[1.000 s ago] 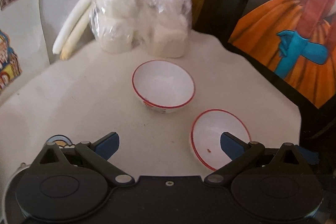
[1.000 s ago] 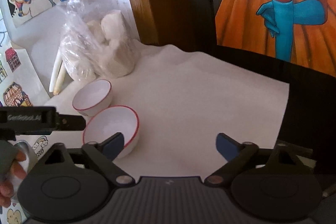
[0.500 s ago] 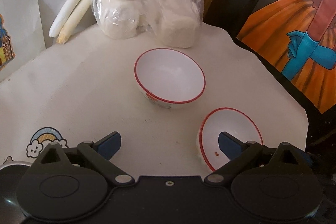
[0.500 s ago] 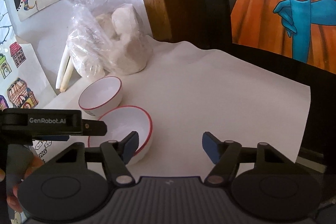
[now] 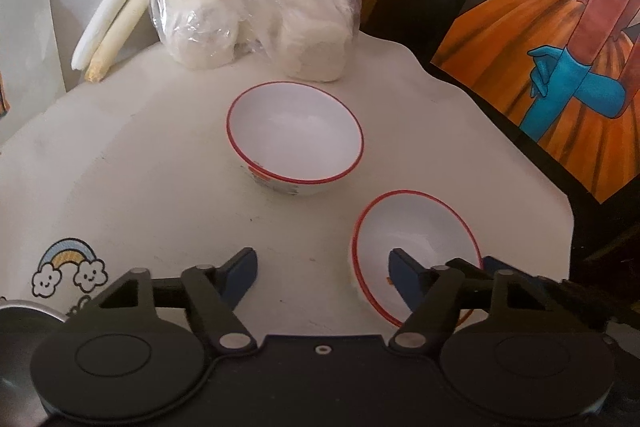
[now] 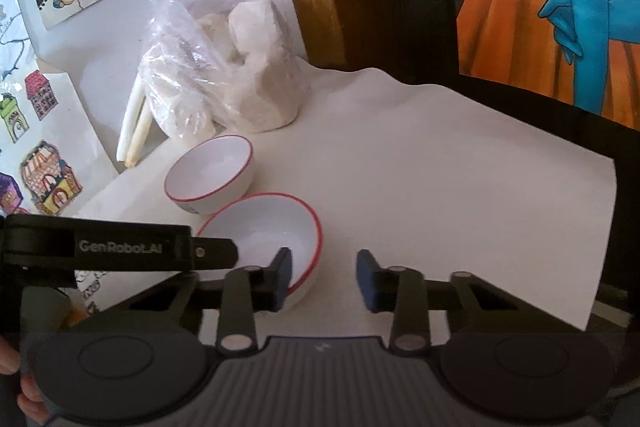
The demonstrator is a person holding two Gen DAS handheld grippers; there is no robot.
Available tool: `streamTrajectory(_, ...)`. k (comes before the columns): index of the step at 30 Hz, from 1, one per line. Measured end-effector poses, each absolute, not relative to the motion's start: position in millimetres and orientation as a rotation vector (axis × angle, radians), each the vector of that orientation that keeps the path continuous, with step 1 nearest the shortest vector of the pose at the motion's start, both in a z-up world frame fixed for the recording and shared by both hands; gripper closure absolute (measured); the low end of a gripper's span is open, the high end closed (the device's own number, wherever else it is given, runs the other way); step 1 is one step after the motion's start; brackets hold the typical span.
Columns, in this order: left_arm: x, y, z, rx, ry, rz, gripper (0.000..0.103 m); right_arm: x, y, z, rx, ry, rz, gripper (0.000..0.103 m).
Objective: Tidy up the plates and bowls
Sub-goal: 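Move both tools toward the white red-rimmed bowl, then close both tools on the white bowl's red rim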
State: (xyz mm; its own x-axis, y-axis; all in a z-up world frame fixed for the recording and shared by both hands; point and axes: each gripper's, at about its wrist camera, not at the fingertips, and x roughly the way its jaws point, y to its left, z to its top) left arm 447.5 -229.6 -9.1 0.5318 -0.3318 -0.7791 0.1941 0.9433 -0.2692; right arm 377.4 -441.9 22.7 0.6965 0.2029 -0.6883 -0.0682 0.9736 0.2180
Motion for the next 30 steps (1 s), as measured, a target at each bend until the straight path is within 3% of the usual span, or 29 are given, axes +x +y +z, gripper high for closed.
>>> streamTrajectory(3, 446, -230, -10, -0.165, 0.967, -0.333, 0.055, 378, -439, 23, 0.182, 0.784, 0.156, 0.079)
streamTrajectory(5, 446, -230, -10, -0.182, 0.974, -0.361, 0.062, 378, -437, 23, 0.186, 0.784, 0.157, 0.083)
streamTrajectory(13, 446, -232, -13, -0.232, 0.989, -0.402, 0.085, 377, -437, 23, 0.206, 0.783, 0.155, 0.087)
streamTrajectory(30, 424, -220, 6, -0.285, 1.002, -0.391, 0.091, 362, -448, 27, 0.376, 0.766, 0.151, 0.092)
